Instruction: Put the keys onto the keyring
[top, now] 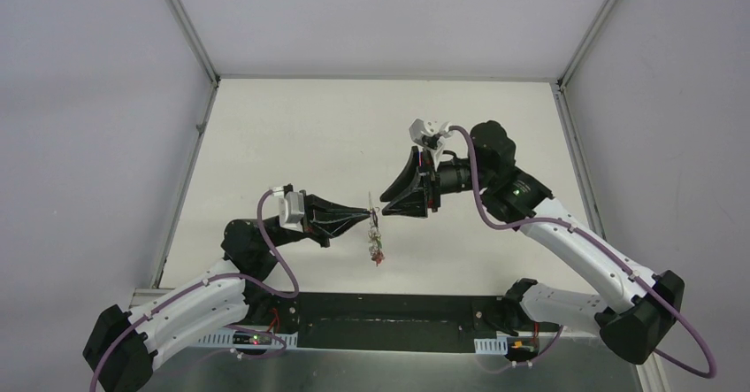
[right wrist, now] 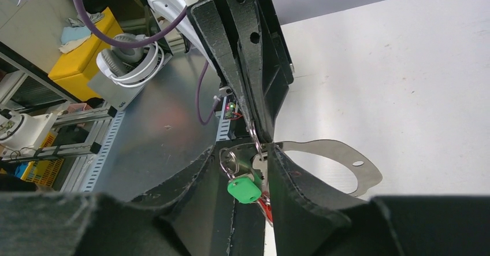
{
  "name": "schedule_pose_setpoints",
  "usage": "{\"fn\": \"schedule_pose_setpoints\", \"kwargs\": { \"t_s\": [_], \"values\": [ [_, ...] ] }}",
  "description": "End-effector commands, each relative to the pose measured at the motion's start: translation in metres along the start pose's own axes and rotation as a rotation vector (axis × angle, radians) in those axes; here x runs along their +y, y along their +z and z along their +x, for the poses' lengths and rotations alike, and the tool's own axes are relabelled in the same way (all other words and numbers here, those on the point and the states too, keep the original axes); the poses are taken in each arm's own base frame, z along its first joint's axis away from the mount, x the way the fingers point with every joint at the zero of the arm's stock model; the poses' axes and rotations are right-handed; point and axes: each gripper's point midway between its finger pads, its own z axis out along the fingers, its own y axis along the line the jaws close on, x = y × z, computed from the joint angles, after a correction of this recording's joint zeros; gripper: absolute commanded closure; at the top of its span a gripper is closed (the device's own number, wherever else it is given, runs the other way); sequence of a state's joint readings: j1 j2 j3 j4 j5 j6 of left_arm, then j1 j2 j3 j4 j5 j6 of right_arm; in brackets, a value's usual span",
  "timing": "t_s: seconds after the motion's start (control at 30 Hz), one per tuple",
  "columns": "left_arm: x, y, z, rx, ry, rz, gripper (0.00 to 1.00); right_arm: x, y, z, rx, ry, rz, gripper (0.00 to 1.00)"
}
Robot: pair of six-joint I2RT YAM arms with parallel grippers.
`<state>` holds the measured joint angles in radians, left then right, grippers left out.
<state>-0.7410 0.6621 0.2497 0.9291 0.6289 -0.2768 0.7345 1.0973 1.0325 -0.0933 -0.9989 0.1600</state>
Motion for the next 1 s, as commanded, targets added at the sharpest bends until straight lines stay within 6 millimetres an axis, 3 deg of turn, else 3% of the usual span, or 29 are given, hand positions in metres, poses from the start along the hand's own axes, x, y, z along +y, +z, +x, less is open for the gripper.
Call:
{"fn": "schedule_pose_setpoints", "kwargs": {
  "t_s": [0.0,0.3,0.5,0.6,0.97],
  "values": [
    [-0.007,0.005,-0.026,-0.088,0.032,0.025,1.0,-0.003,0.005,-0.009,-0.031,-0.037,0.002,0.62],
    [-0.006,0.006,-0.026,-0.083,0.026,0.02,1.0,-0.004,0.016,0.005,0.009,-0.035,-0.001,0.72],
    [-0.004,0.006,-0.026,-0.082,0.018,0.011,1.0,-0.006,0.017,0.01,0.026,-0.041,0.015,0.94],
    [-0.004,0.005,-0.026,-0.083,0.017,0.004,1.0,-0.008,0.016,0.013,0.034,-0.042,0.027,1.0],
    [-0.003,0.005,-0.027,-0.083,0.021,0.0,1.0,-0.015,0.012,0.024,0.057,-0.04,0.073,1.0]
  ]
}}
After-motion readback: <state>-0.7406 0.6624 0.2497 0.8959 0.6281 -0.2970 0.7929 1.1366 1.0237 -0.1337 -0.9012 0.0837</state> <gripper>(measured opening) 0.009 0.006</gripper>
